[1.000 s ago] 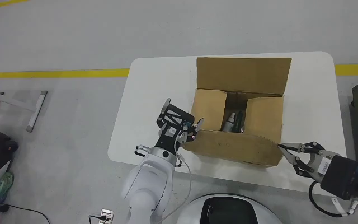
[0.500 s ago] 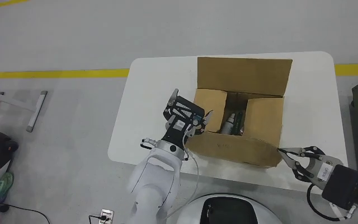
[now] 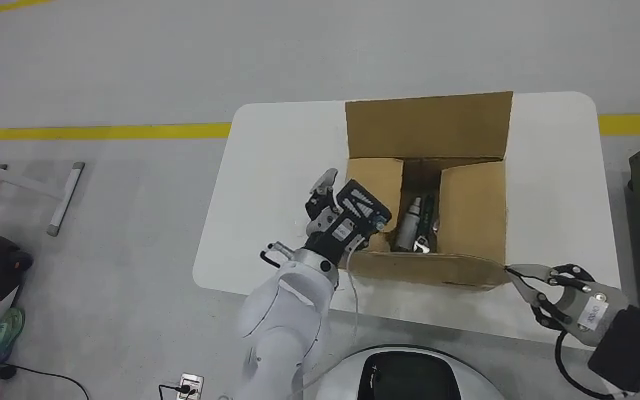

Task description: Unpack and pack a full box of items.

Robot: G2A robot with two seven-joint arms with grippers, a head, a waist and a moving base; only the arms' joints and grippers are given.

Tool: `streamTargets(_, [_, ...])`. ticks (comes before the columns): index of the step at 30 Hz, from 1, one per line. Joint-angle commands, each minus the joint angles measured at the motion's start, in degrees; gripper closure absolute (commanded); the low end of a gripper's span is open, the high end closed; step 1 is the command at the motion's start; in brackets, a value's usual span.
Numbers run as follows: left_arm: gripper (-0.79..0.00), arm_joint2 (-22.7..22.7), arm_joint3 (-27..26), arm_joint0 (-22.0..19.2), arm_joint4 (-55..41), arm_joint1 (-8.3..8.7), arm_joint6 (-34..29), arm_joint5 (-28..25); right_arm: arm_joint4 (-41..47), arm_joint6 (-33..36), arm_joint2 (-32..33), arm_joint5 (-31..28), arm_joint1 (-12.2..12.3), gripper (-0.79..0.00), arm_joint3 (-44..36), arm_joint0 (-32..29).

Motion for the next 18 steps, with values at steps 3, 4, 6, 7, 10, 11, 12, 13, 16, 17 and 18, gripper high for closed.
streamTargets(3, [-0.785, 0.2, -1.4, 1.2, -0.4, 0.36, -0.1, -2.4, 1.7, 0.6, 0.0, 0.8, 0.0, -0.369, 0.0, -0.5])
streamTargets(4, [-0.785, 0.3, -1.7, 1.5, -0.4, 0.44, 0.0, -2.9, 2.7, 0.8, -0.1, 0.9, 0.0, -0.560, 0.1, -0.6])
streamTargets(6, [-0.785, 0.5, -2.3, 2.0, -0.6, 0.60, 0.2, -3.8, 5.9, 1.4, -0.2, 1.3, -0.1, -0.674, 0.7, -0.7])
streamTargets(7, [-0.785, 0.5, -2.5, 2.2, -0.6, 0.67, 0.2, -4.0, 8.0, 1.7, -0.1, 1.4, -0.1, -0.699, 1.1, -0.7])
streamTargets(10, [-0.785, 0.7, -3.2, 2.6, -0.8, 0.86, 0.5, -4.6, 15.9, 3.2, 0.7, 1.4, -0.1, -0.606, 2.5, -0.3])
streamTargets(11, [-0.785, 0.9, -3.3, 2.7, -0.8, 0.94, 0.5, -5.1, 18.8, 3.9, 1.2, 1.5, 0.0, -0.579, 3.0, 0.0])
streamTargets(12, [-0.785, 0.9, -3.5, 2.9, -0.9, 1.01, 0.6, -5.5, 21.3, 4.9, 1.6, 1.2, 0.0, -0.536, 3.3, 0.2])
streamTargets(13, [-0.785, 0.9, -3.7, 3.1, -1.2, 1.08, 0.7, -5.7, 24.4, 6.0, 1.8, 1.5, 0.1, -0.440, 4.1, 0.3])
streamTargets(16, [-0.785, 1.0, -4.6, 4.0, -1.4, 1.34, 0.7, -6.7, 32.1, 11.5, 2.7, 3.5, 0.4, -0.154, 5.3, 1.1])
streamTargets(17, [-0.785, 1.0, -4.9, 4.4, -1.6, 1.43, 0.7, -7.0, 33.8, 13.7, 2.8, 4.4, 0.6, 0.000, 5.2, 1.6])
streamTargets(18, [-0.785, 1.1, -5.3, 4.8, -1.7, 1.54, 0.7, -7.4, 35.0, 16.7, 2.6, 5.6, 0.7, 0.000, 5.6, 1.8])
